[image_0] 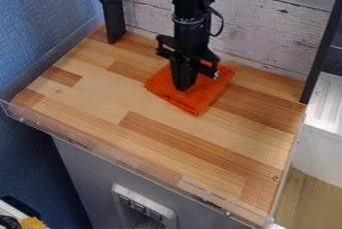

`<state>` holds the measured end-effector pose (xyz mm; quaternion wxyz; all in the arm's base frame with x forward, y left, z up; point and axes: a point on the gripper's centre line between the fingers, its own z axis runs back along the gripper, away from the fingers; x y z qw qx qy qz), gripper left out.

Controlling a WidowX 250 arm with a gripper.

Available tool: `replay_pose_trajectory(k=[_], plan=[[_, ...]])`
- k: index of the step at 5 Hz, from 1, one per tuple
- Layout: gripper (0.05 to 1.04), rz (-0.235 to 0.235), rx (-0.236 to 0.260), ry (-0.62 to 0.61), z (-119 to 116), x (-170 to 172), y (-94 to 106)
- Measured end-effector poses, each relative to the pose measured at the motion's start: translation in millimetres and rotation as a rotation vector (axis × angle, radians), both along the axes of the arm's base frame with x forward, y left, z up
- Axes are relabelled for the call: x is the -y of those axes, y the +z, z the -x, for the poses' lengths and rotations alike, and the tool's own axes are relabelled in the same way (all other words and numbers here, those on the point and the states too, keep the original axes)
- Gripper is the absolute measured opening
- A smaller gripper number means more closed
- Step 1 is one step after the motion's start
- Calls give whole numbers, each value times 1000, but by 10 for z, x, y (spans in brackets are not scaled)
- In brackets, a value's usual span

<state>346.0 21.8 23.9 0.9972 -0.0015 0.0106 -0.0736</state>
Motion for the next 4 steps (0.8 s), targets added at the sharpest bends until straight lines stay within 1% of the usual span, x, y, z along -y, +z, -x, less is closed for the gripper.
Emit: replay_pose_trajectory(k=[1, 2, 4], plan=[[62, -6, -10, 3, 81, 0, -94], [62, -14, 1, 17, 98, 5, -126], [62, -26, 22, 53, 136, 139, -140]])
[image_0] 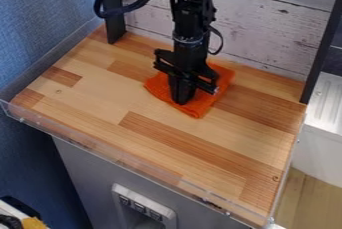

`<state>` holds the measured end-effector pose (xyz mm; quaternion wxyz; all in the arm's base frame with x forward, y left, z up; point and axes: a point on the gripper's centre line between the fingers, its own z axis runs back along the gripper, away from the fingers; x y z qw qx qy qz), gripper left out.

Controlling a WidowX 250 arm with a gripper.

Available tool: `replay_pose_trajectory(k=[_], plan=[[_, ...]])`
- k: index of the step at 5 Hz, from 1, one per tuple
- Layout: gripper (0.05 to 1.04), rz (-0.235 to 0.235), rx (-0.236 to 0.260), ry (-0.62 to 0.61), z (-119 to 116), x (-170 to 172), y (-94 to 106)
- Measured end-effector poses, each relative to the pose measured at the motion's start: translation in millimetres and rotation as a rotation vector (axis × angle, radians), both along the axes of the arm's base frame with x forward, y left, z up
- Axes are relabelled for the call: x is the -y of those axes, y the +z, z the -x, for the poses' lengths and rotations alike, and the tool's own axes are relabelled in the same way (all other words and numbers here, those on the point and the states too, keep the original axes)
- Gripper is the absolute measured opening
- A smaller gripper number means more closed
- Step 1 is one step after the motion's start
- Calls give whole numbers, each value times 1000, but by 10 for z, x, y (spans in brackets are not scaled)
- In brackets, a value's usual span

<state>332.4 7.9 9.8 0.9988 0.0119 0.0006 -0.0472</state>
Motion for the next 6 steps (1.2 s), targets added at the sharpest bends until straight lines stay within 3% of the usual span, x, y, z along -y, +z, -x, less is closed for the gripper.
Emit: replay_pose_trajectory(k=[3, 4, 5, 6], plan=[[62, 15, 14, 65, 95, 360, 27], [86, 18, -3, 87, 127, 401, 32], [241, 26, -1, 95, 157, 414, 202], [488, 35, -1, 88, 147, 425, 350]])
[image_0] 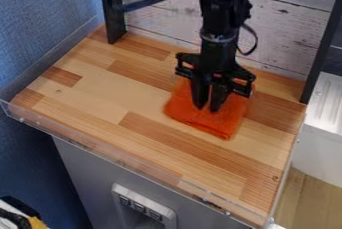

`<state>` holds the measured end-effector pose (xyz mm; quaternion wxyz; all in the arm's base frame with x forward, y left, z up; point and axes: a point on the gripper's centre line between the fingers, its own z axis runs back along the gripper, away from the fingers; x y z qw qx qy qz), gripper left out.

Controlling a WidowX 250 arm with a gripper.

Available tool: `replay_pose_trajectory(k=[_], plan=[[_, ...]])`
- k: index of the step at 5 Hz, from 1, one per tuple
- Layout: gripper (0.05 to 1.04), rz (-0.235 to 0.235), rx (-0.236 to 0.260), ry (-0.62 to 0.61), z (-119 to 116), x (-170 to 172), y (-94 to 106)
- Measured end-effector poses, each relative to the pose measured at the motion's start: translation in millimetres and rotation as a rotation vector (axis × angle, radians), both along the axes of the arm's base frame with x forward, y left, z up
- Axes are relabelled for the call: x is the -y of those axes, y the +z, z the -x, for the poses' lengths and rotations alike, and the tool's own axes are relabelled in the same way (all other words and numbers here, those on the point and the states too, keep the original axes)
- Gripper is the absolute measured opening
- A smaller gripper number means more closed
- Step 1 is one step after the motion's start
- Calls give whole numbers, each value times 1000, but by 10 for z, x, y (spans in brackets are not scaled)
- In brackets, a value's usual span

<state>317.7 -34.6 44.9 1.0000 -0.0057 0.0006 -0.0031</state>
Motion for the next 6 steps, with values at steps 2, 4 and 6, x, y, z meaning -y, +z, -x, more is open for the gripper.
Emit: replay_pose_trajectory(k=[2, 4, 6], plan=[[994, 7, 14, 4, -184, -189, 328], [996, 6, 24, 5, -467, -324, 669], [999, -4, 6, 0, -695, -370, 828]])
